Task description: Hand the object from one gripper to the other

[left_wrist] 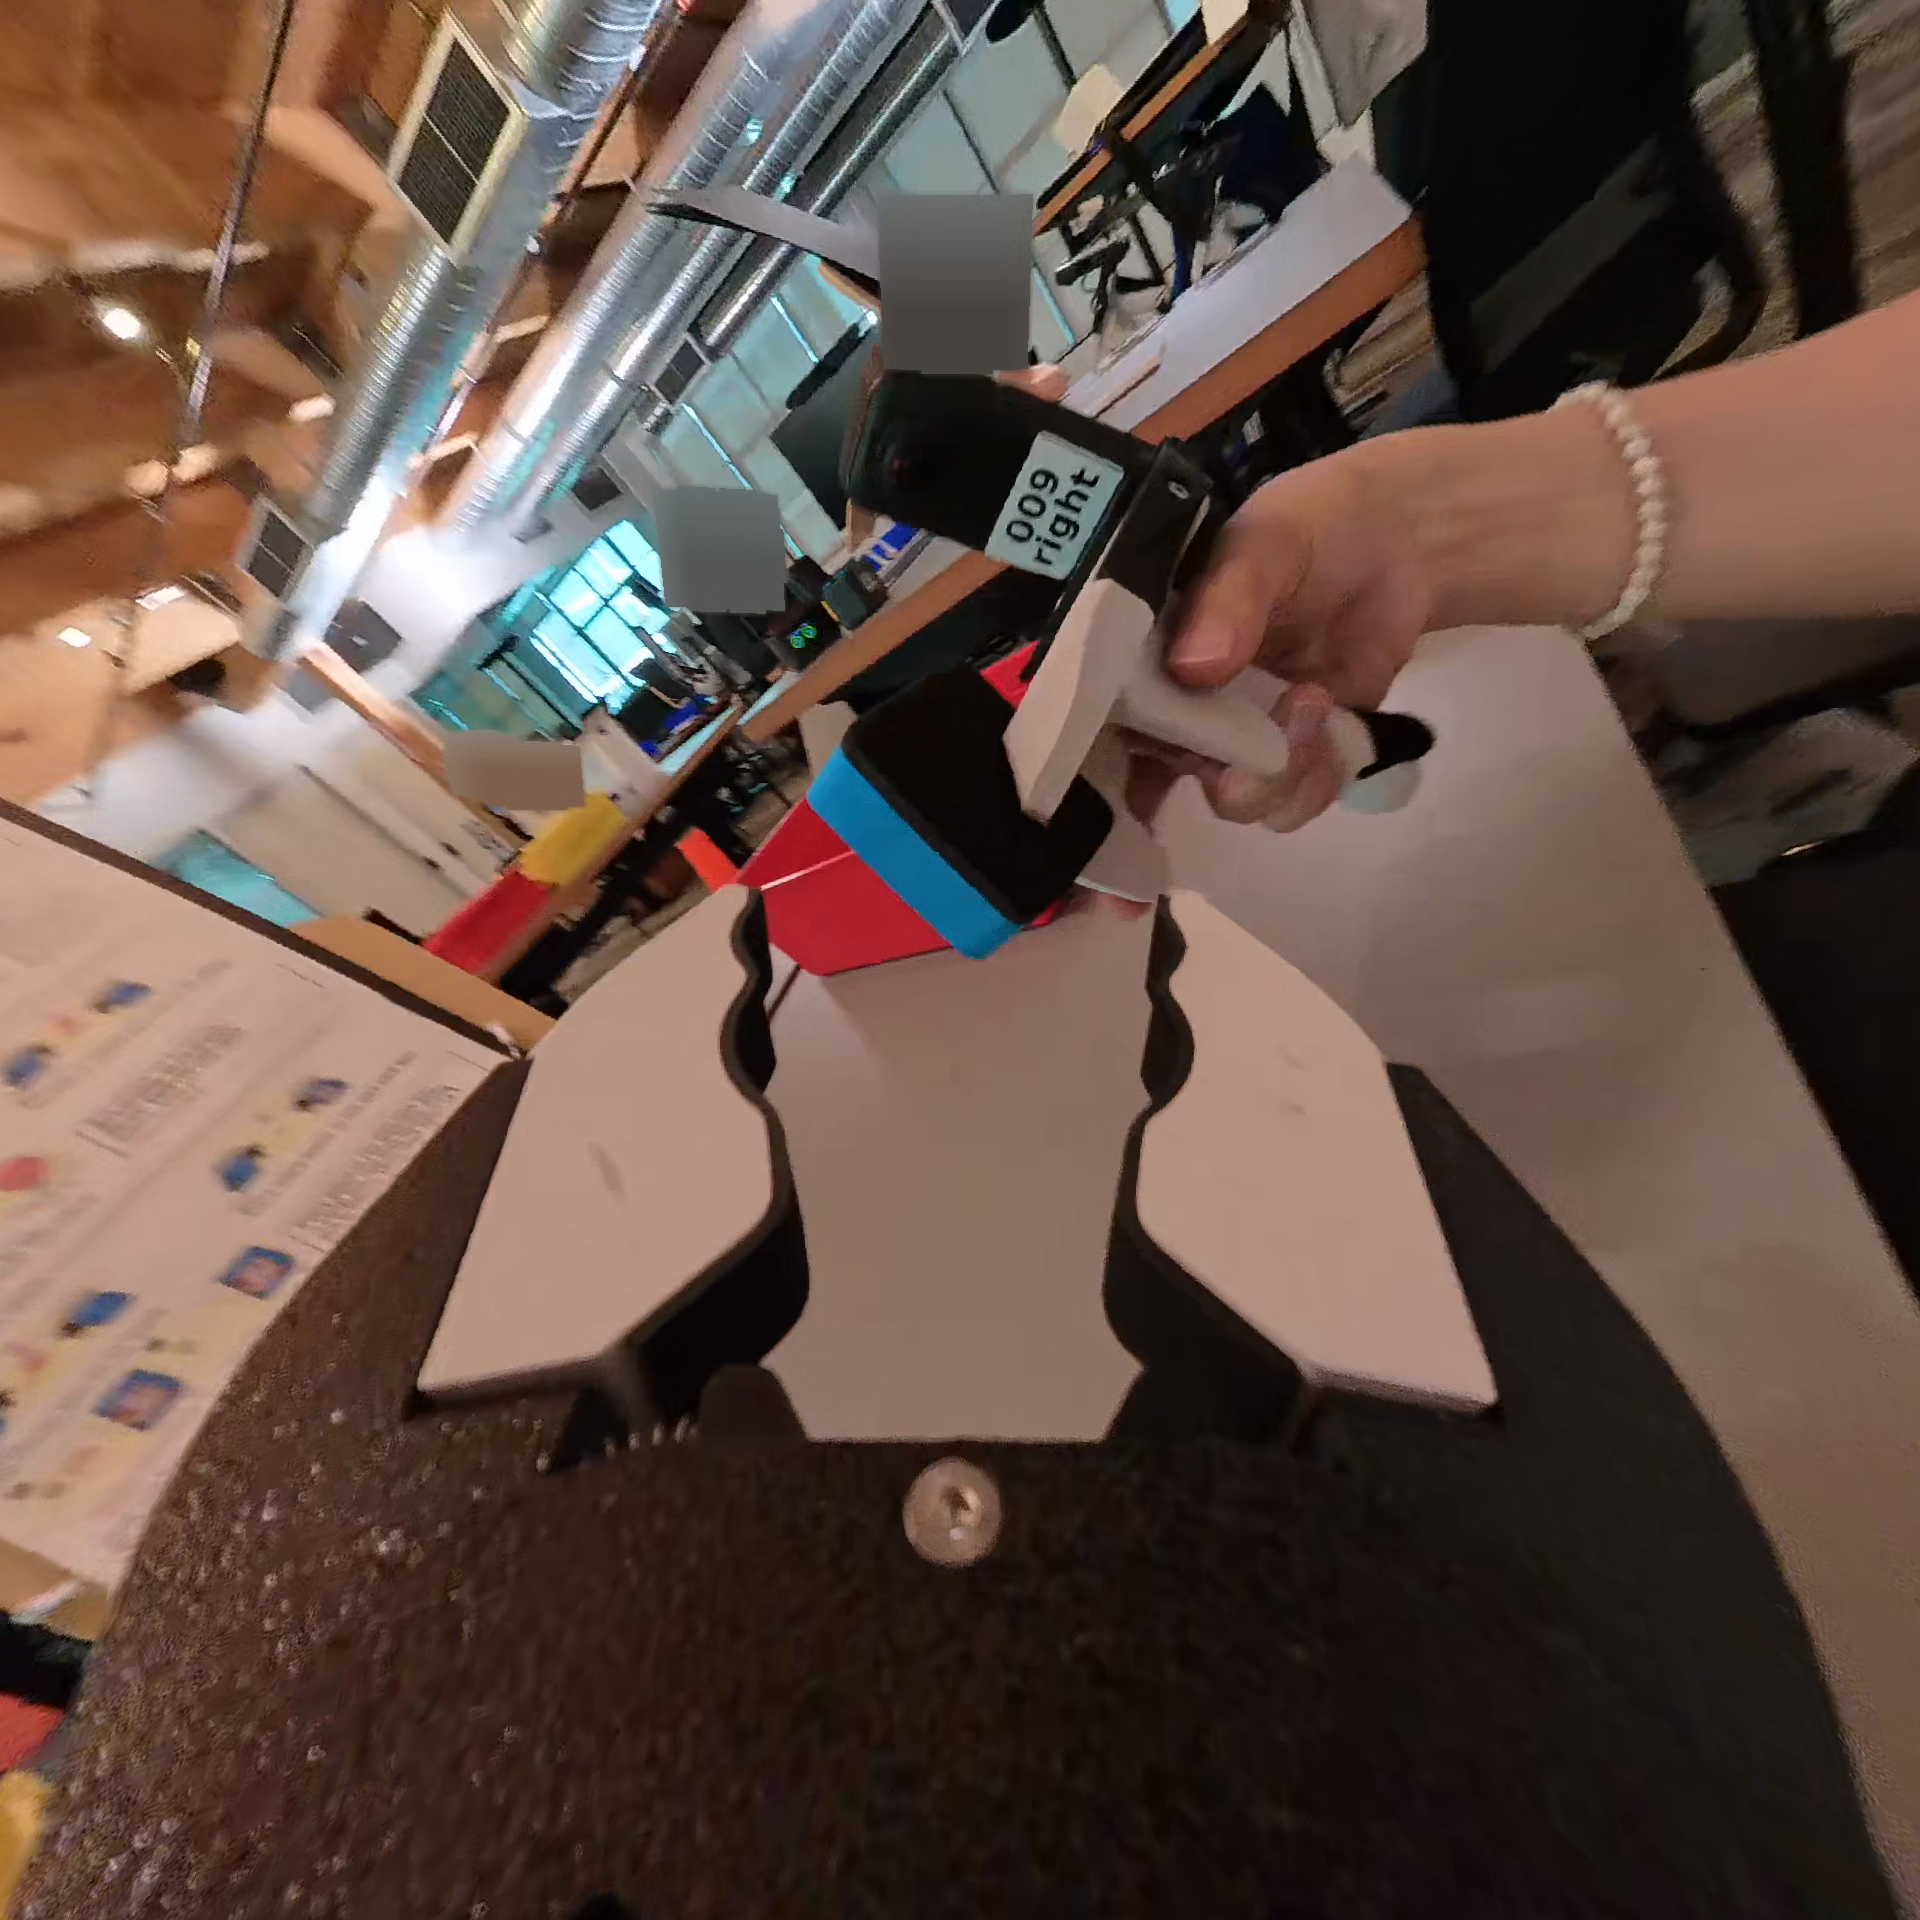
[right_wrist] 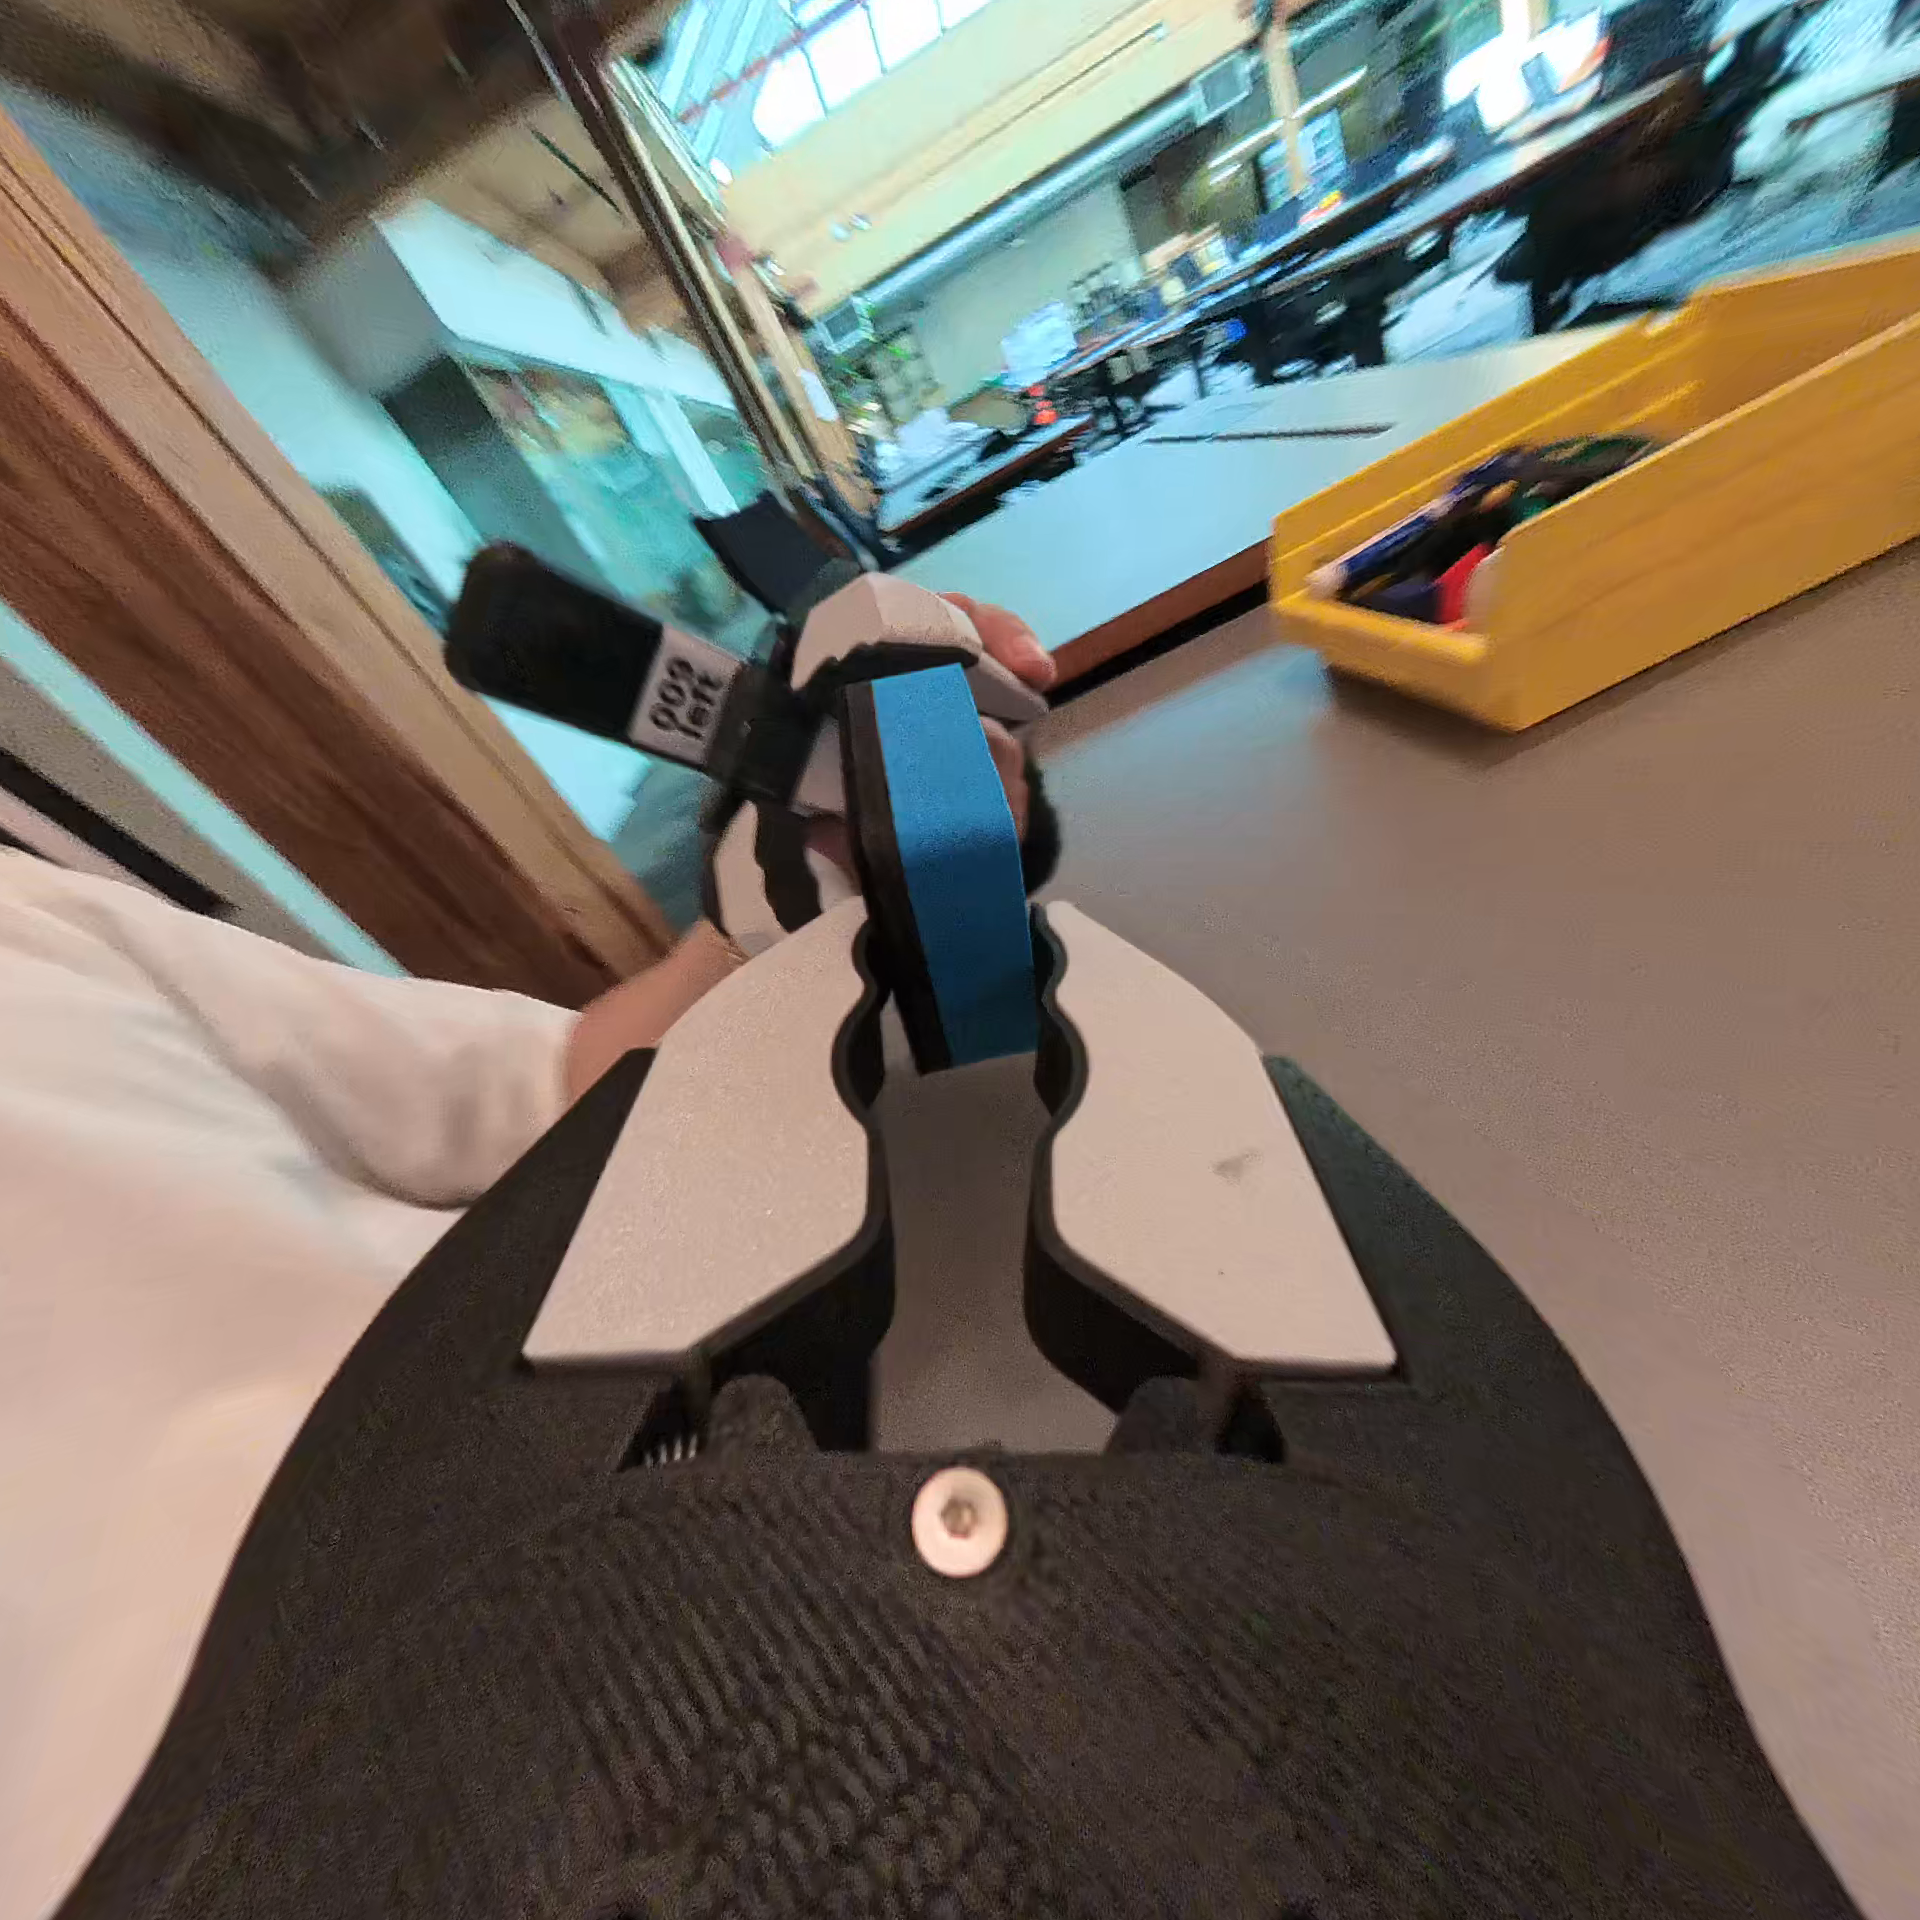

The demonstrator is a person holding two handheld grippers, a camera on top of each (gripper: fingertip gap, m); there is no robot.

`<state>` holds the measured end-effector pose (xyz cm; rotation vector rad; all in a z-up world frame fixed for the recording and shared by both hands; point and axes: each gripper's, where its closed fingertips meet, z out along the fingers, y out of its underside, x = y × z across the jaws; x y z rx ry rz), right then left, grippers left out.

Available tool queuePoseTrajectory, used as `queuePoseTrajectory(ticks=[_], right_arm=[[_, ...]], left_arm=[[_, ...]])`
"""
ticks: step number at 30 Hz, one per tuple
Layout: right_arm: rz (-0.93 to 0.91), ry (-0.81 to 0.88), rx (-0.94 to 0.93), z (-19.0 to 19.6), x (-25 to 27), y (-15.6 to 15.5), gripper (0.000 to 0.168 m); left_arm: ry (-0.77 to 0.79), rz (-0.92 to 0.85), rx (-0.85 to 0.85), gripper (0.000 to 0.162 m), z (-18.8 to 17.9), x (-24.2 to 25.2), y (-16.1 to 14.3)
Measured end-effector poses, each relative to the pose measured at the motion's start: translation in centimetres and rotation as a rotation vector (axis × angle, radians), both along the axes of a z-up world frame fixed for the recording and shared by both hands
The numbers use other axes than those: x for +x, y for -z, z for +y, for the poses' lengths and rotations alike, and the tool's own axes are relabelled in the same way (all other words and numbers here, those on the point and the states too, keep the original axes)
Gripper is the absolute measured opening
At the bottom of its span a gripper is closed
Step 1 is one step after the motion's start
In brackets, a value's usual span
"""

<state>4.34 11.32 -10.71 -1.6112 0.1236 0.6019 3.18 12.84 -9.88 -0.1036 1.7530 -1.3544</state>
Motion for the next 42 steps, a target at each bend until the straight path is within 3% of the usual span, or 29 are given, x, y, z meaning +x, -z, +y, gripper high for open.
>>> queuePoseTrajectory(ticks=[4,8,13,15,17,18,21,24,30,32,36,42], right_arm=[[0.105,-0.090,-0.056,-0.1,-1.0,0.8,0.025],[0.134,-0.161,-0.102,-0.3,-2.2,1.3,0.025],[0.089,-0.162,-0.128,-0.2,-2.2,2.2,0.024],[-0.006,-0.105,-0.086,0.1,-1.5,1.8,0.032],[-0.213,0.024,-0.032,0.2,0.0,1.1,0.065],[-0.350,0.066,0.008,0.0,0.3,0.7,0.070],[-0.707,0.084,0.103,-0.9,-0.6,0.0,0.075],[-0.815,0.120,0.108,-0.5,-0.7,0.0,0.070],[-0.768,0.130,0.133,0.0,-0.6,0.0,0.066],[-0.744,0.089,0.124,-0.1,-1.1,0.3,0.053],[-0.669,0.071,0.078,-0.1,-0.8,0.7,0.053],[-0.362,0.124,0.097,-0.6,1.2,-0.9,0.053]], left_arm=[[-0.066,-0.107,0.112,0.072,-1.1,0.5,0.4],[-0.059,-0.178,0.213,0.057,-1.9,0.4,1.2],[-0.033,-0.101,0.232,0.056,-1.9,0.6,2.3],[-0.026,-0.007,0.156,0.056,-1.6,0.8,2.3],[-0.025,0.111,0.032,0.056,-1.1,1.1,1.9],[-0.009,0.183,-0.030,0.056,-0.8,1.1,1.7],[0.028,0.405,-0.214,0.056,0.0,1.3,1.3],[0.096,0.538,-0.318,0.056,-0.1,0.9,1.1],[0.142,0.576,-0.227,0.056,-1.1,-0.1,2.3],[0.133,0.575,-0.227,0.056,-1.1,0.0,2.3],[0.125,0.570,-0.234,0.055,-1.0,0.2,2.5],[0.089,0.312,-0.186,0.068,-0.6,-0.1,0.3]])
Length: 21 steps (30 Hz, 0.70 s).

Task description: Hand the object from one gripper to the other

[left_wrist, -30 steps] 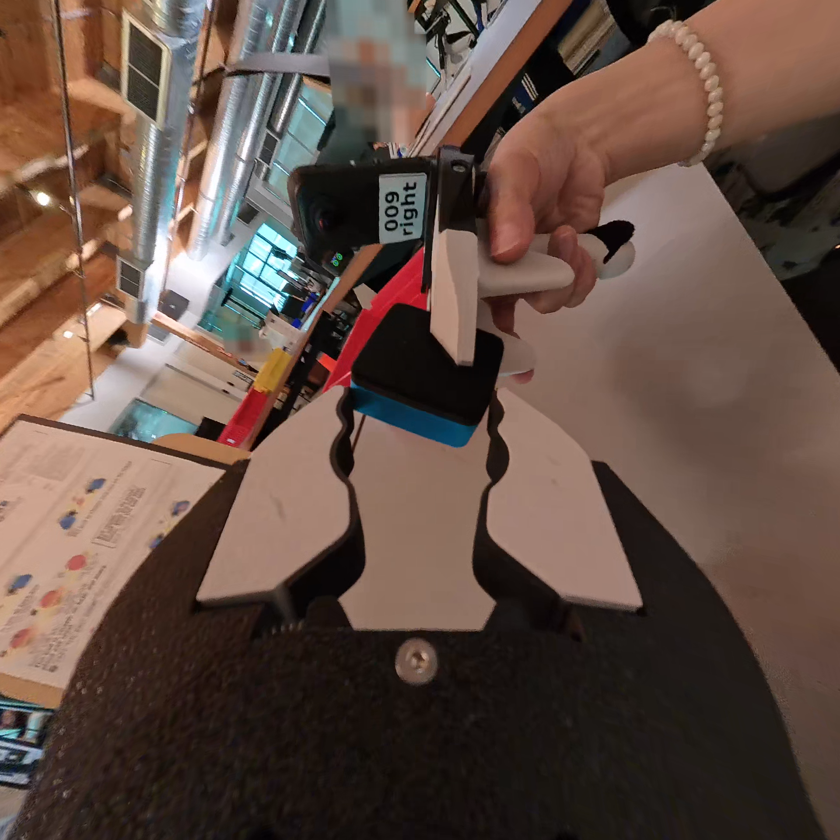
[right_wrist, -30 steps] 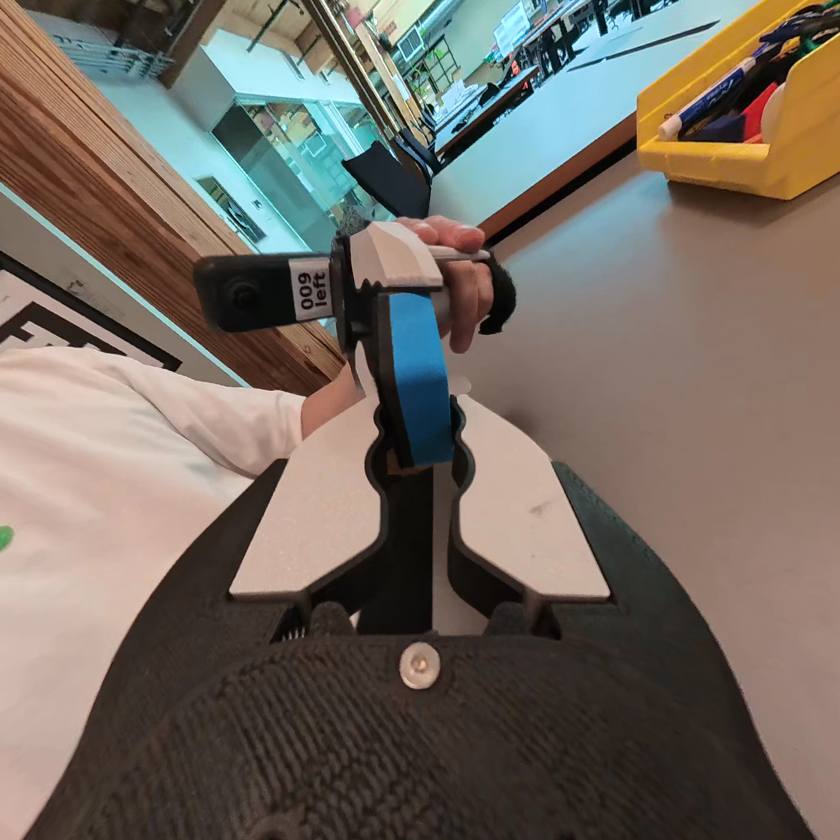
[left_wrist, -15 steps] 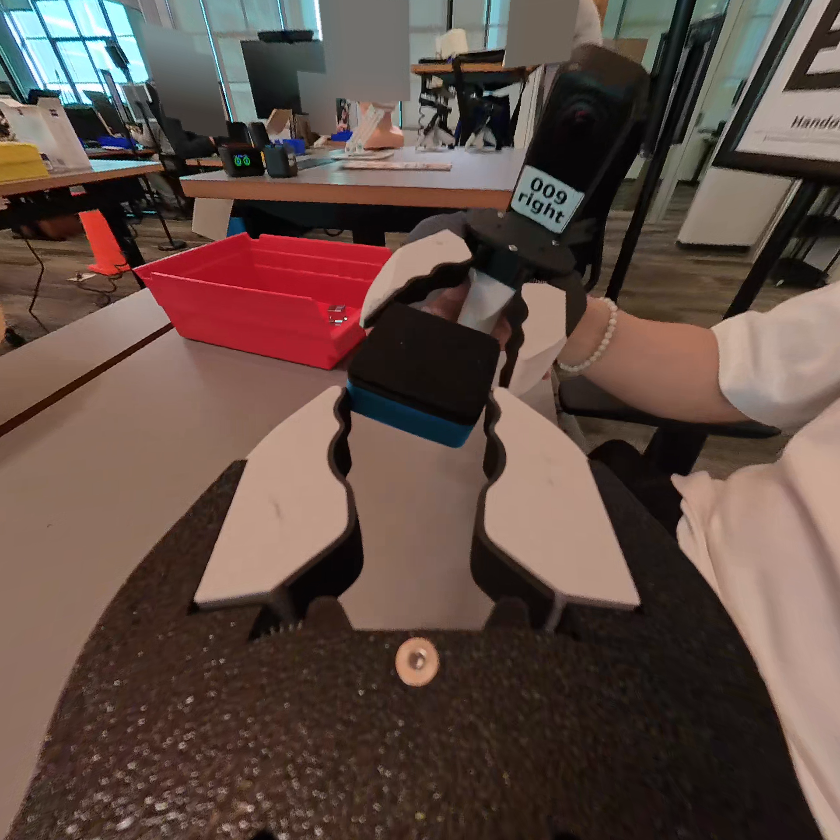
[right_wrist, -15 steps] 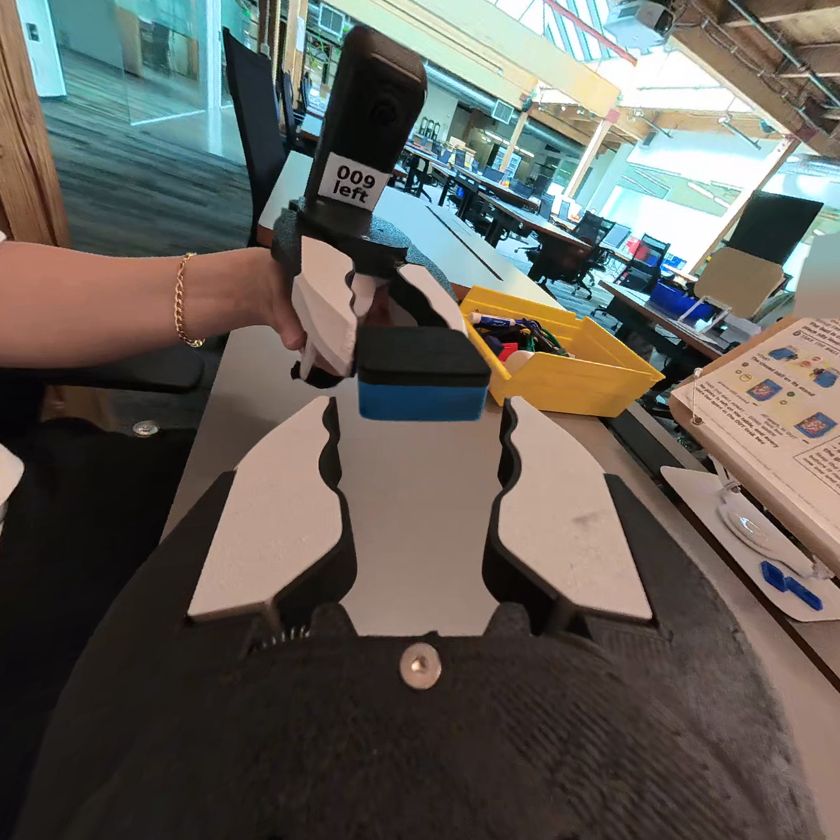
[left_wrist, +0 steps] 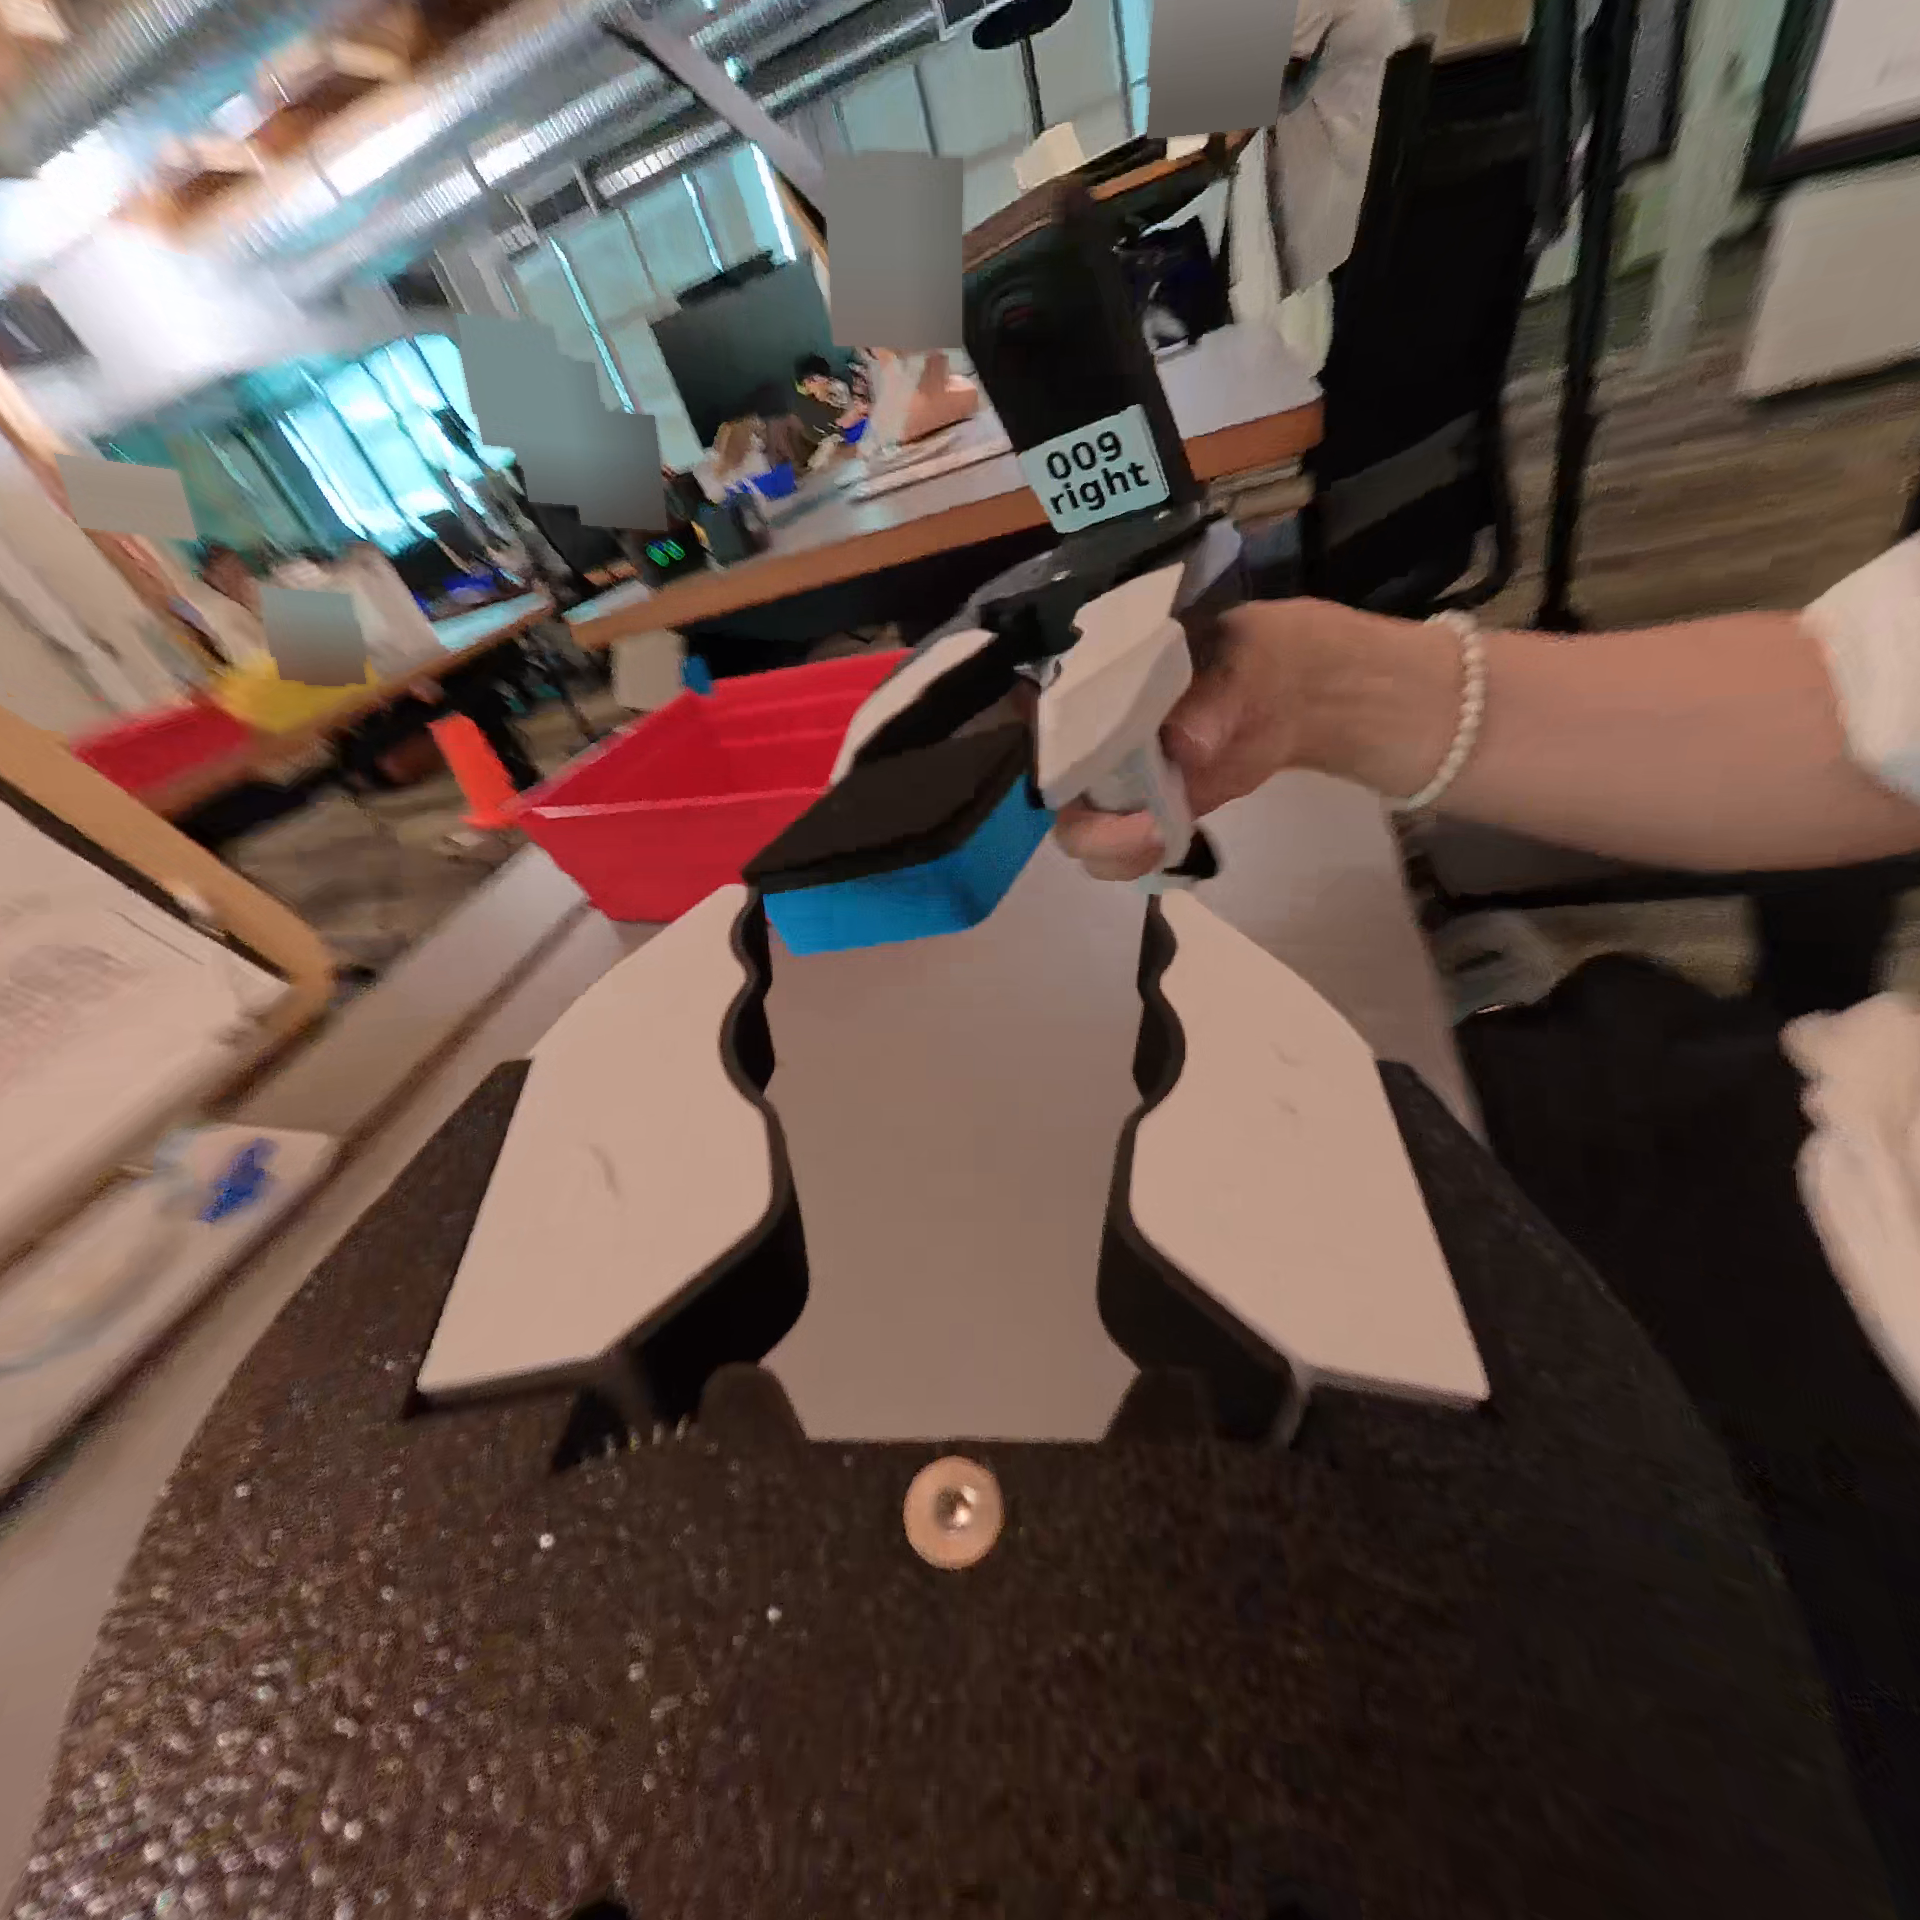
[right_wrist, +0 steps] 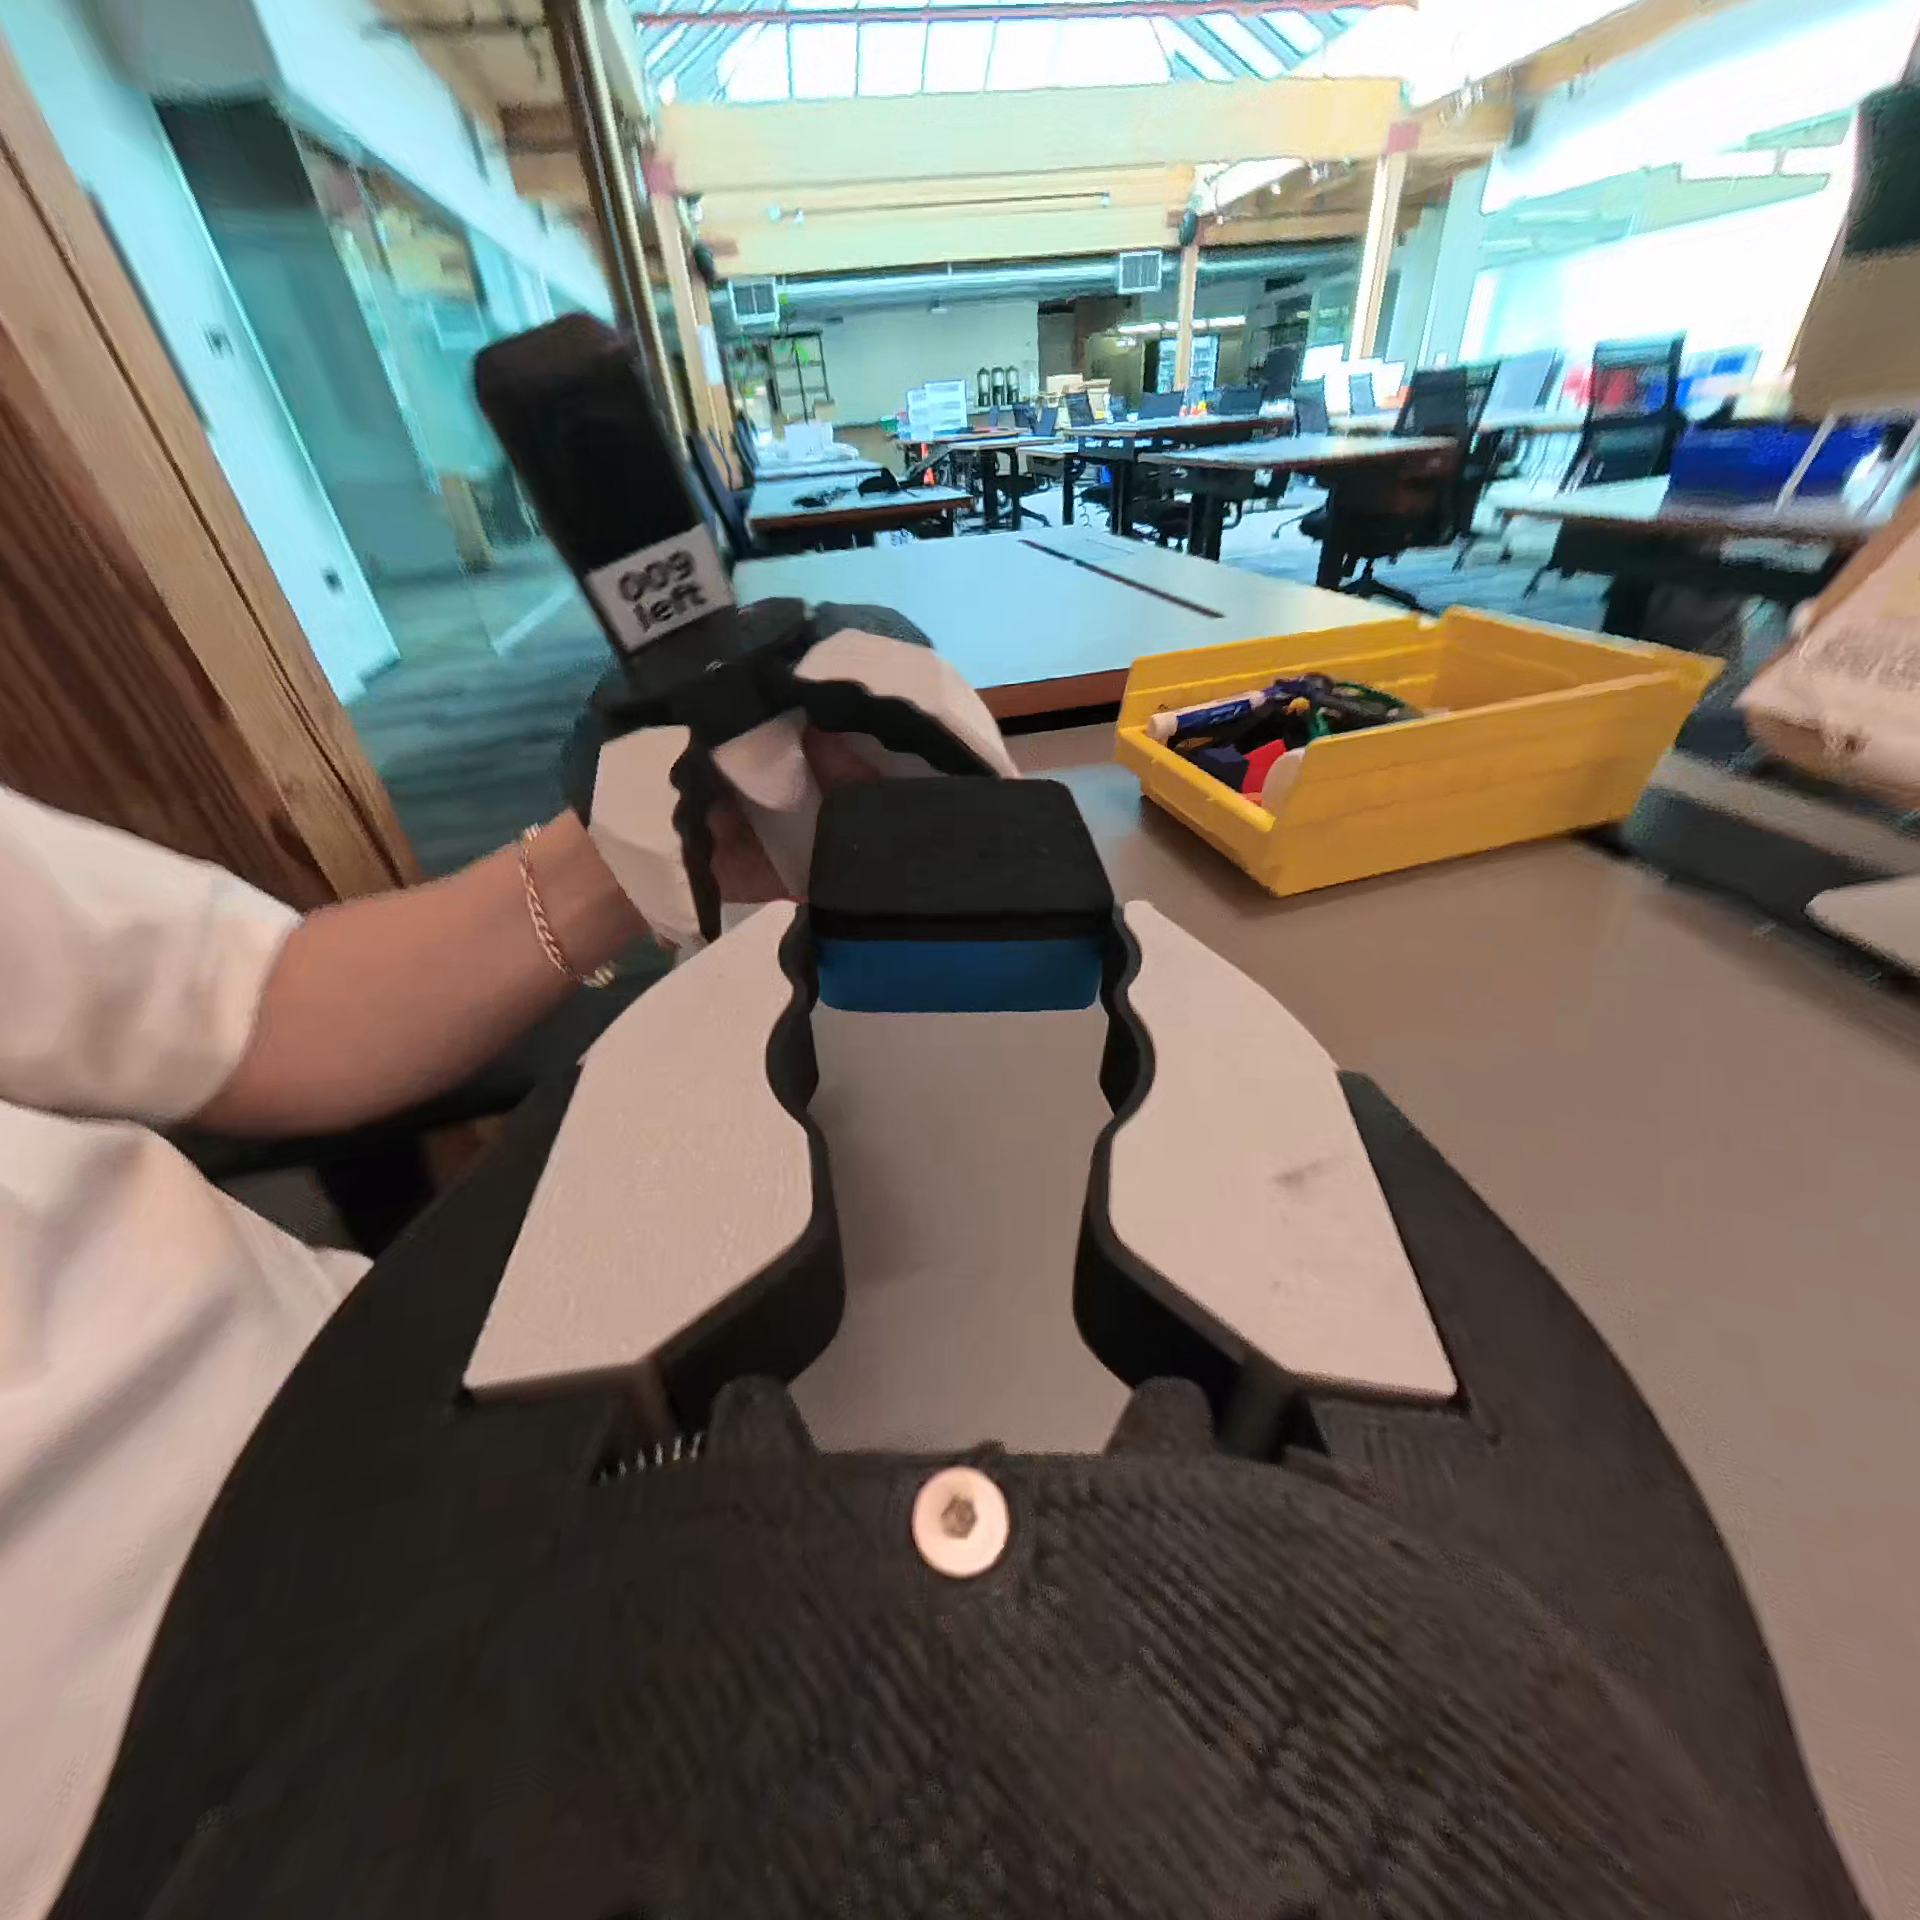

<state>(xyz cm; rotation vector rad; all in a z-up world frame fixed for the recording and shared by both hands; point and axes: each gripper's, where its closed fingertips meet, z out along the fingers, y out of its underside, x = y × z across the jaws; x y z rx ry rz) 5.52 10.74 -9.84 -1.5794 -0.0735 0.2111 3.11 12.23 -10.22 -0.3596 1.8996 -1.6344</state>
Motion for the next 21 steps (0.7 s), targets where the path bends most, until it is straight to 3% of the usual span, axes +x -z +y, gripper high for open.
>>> queuePoseTrajectory(ticks=[5,7,11,15,21], right_arm=[[0.403,-0.191,-0.063,-0.6,-1.0,0.2,0.053],[0.511,-0.258,-0.075,-0.6,-1.5,0.2,0.053],[0.616,-0.377,-0.134,-0.8,-2.9,0.9,0.053],[0.642,-0.410,-0.166,-0.8,-3.5,1.1,0.053],[0.543,-0.321,-0.072,-0.4,-2.1,0.5,0.055]], left_arm=[[-0.110,-0.393,0.291,0.066,0.2,-0.5,-0.5],[-0.103,-0.463,0.321,0.061,-0.3,-0.8,-0.6],[-0.062,-0.482,0.314,0.050,-1.1,-1.0,-0.4],[-0.015,-0.451,0.359,0.023,-1.3,-1.2,0.7],[-0.008,-0.288,0.241,0.022,-0.8,-0.7,0.8]])
